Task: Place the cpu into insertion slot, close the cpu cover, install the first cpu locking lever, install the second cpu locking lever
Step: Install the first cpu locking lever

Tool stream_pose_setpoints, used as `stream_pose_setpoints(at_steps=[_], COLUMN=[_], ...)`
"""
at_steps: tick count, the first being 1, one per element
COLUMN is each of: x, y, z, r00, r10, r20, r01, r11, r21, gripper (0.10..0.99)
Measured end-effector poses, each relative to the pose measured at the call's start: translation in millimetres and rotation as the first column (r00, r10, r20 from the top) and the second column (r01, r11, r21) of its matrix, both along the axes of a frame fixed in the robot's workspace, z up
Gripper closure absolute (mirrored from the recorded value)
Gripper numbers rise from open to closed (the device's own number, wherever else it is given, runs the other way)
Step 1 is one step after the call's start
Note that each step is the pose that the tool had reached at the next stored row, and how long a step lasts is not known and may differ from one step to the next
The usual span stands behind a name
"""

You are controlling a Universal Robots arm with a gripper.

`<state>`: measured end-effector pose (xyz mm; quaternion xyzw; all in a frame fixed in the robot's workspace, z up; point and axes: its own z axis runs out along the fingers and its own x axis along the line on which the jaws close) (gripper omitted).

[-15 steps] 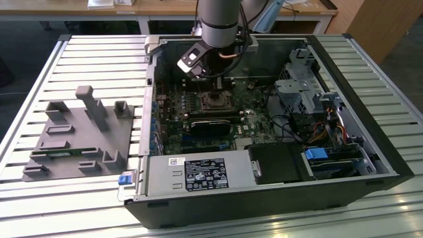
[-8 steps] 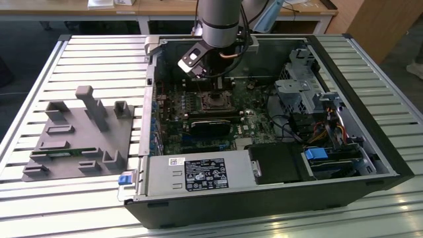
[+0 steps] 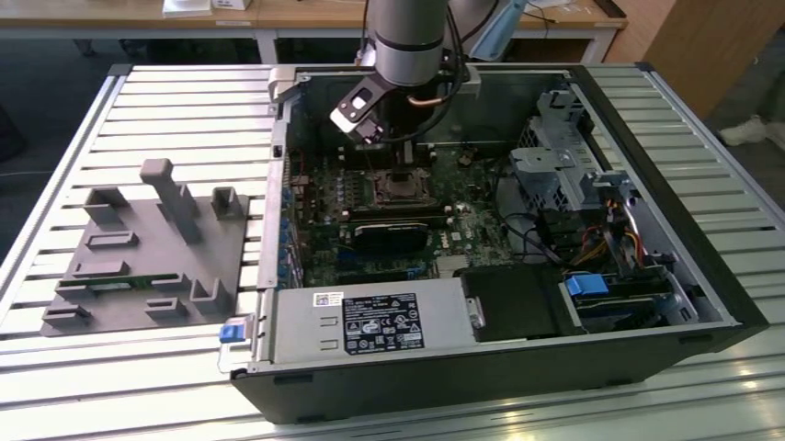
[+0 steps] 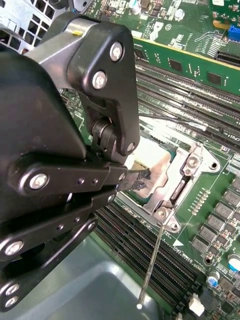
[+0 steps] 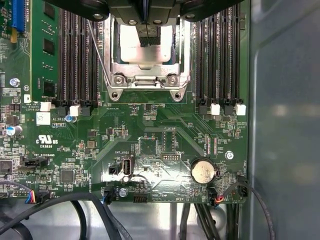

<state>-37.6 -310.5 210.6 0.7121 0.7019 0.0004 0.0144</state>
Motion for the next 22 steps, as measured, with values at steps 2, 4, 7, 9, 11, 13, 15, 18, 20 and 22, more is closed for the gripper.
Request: stream_pose_setpoints(at_steps=[2,4,7,9,11,13,15,18,20,22], x=[0.0,0.0,0.0,0.0,0.0,0.0,0.0,0.0,0.0,0.0], y=[0.0,0.0,0.0,0.0,0.0,0.0,0.0,0.0,0.0,0.0], z=[2.1,4.7,9.9,13.1,16.6,20.2,24.5,31.5,36.3,40.8], r00=[1.0,1.0,1.0,1.0,1.0,1.0,1.0,1.0,1.0,1.0], r10=[0.0,0.0,0.0,0.0,0.0,0.0,0.0,0.0,0.0,0.0], r20=[0.0001,0.0,0.0001,0.0001,0.0,0.0,0.0001,0.0,0.0001,0.0], r01=[0.0,0.0,0.0,0.0,0.0,0.0,0.0,0.0,0.0,0.0], r11=[1.0,1.0,1.0,1.0,1.0,1.0,1.0,1.0,1.0,1.0], r21=[0.0,0.0,0.0,0.0,0.0,0.0,0.0,0.0,0.0,0.0], gripper=[0.98,0.98,0.98,0.98,0.98,0.98,0.98,0.98,0.98,0.98])
